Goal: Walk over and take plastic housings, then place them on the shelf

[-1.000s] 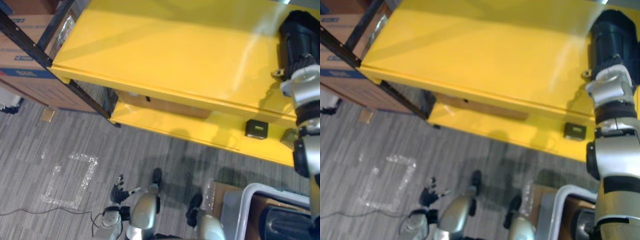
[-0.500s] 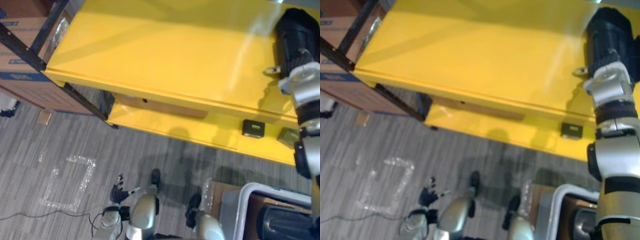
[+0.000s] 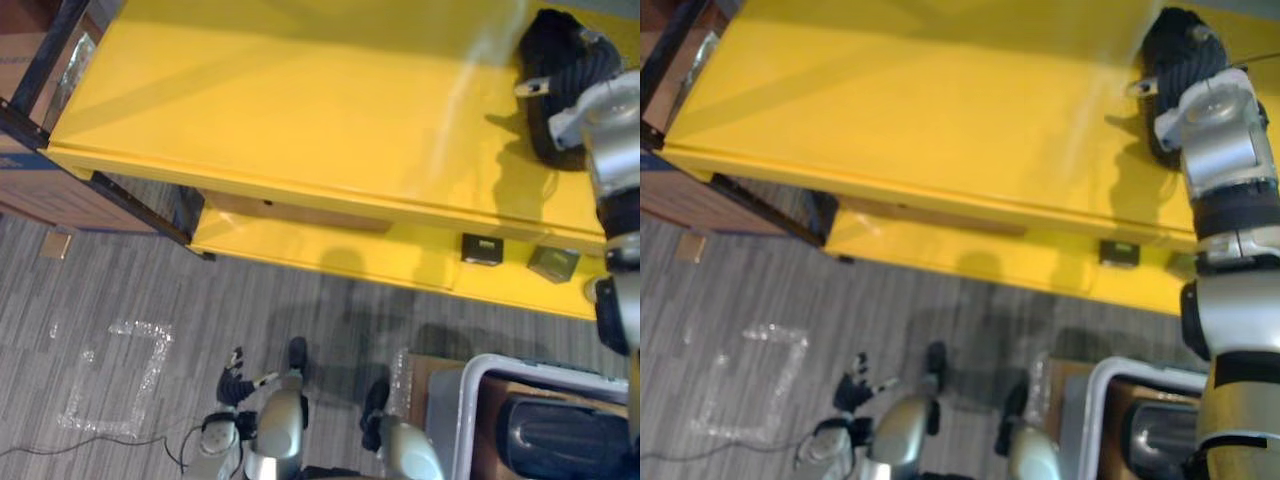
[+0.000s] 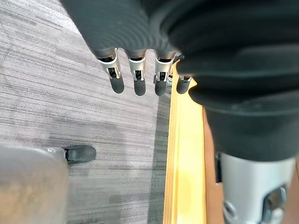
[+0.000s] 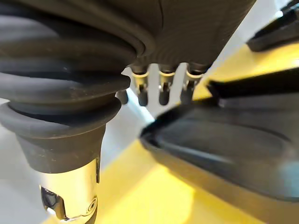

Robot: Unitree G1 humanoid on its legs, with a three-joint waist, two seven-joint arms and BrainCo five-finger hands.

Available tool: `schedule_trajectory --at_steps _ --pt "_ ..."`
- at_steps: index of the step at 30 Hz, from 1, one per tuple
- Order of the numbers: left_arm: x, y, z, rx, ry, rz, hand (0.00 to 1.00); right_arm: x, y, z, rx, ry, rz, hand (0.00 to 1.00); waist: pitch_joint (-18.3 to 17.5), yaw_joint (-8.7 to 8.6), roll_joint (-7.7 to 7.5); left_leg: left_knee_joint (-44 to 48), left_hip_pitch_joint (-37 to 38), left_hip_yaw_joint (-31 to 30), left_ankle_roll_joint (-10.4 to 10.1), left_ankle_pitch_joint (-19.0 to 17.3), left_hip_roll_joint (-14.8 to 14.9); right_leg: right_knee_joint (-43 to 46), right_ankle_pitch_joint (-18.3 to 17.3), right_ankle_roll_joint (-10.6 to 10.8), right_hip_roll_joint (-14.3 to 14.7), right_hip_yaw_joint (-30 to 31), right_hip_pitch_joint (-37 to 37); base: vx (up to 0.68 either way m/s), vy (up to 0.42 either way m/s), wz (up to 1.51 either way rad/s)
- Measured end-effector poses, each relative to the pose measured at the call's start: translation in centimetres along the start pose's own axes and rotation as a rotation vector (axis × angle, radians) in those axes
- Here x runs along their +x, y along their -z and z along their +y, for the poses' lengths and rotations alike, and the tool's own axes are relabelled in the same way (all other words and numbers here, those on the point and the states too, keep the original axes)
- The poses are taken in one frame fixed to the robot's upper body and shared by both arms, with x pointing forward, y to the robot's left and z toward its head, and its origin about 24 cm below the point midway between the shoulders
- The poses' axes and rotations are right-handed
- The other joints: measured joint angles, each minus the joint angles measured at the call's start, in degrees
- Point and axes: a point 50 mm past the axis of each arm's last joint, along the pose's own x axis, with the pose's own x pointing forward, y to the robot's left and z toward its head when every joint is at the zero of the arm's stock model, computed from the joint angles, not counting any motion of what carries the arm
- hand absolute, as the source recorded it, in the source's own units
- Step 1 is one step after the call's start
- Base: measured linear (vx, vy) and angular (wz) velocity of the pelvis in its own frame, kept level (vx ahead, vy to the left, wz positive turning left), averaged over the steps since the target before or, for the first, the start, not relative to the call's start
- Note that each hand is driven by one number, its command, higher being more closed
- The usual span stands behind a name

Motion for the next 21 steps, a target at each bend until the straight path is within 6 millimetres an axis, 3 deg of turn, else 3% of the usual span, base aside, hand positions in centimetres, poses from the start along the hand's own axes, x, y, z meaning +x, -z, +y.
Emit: schedule_trajectory --at_steps 5,9,11,14,16,18,21 --pt "0.0 0.2 0.1 0.005 -0.008 -0.001 0.0 -0.7 -2.2 -1.0 0.033 0.119 -0.079 0.0 0.1 -0.3 -0.11 -0.1 0.0 0.3 0.0 0.0 0.0 -0.7 0.5 0.1 0.1 0.5 0.1 0.0 -0.001 -0.02" --pt "-0.2 0.3 0.2 0.001 -0.024 -0.013 0.0 -2.3 -4.6 -2.7 0.146 0.238 -0.217 0.0 -0.1 -1.9 -0.45 -0.1 0.1 0.5 0.0 0.0 0.0 -2.1 1.2 0.3 0.2 0.6 0.7 0.0 0.0 0.0" --pt "-0.2 0.3 0.3 0.002 -0.028 -0.014 0.0 -3.5 -3.8 -3.4 0.194 0.306 -0.274 0.0 -0.5 -2.37 -1.24 -0.2 0.4 0.9 0.0 -0.2 -0.1 -2.5 1.3 0.4 0.2 0.9 0.9 0.02 0.0 -0.06" --pt "-0.5 0.8 0.6 0.01 -0.042 0.0 0.0 -5.8 1.4 -2.8 0.235 0.375 -0.276 0.0 -2.1 -3.52 -3.92 -0.2 0.8 1.7 -0.1 -0.7 -0.1 -2.9 1.3 0.4 0.2 1.8 1.0 0.05 -0.01 -0.13" --pt "-0.9 1.7 1.0 0.044 -0.055 0.025 0.0 -8.1 5.9 -1.2 0.292 0.368 -0.227 0.0 -4.1 -6.01 -5.97 -0.3 1.2 2.7 -0.2 -1.1 -0.2 -3.4 1.5 0.7 0.1 2.6 1.2 0.08 -0.005 -0.21" --pt "-1.1 2.7 1.3 0.076 -0.067 0.065 0.0 -10.0 8.7 0.4 0.379 0.325 -0.198 0.0 -5.8 -7.28 -6.73 -0.3 2.6 4.1 -0.2 -1.9 -0.1 -3.7 1.5 0.8 0.1 3.9 1.9 0.05 -0.001 -0.36" --pt "-1.4 3.9 1.6 0.088 -0.09 0.118 0.0 -13.6 12.2 2.6 0.457 0.294 -0.185 0.0 -10.8 -9.76 -6.57 -0.6 3.7 6.0 -0.5 -2.9 0.0 -4.4 1.5 0.9 0.1 5.7 1.9 0.06 0.001 -0.35"
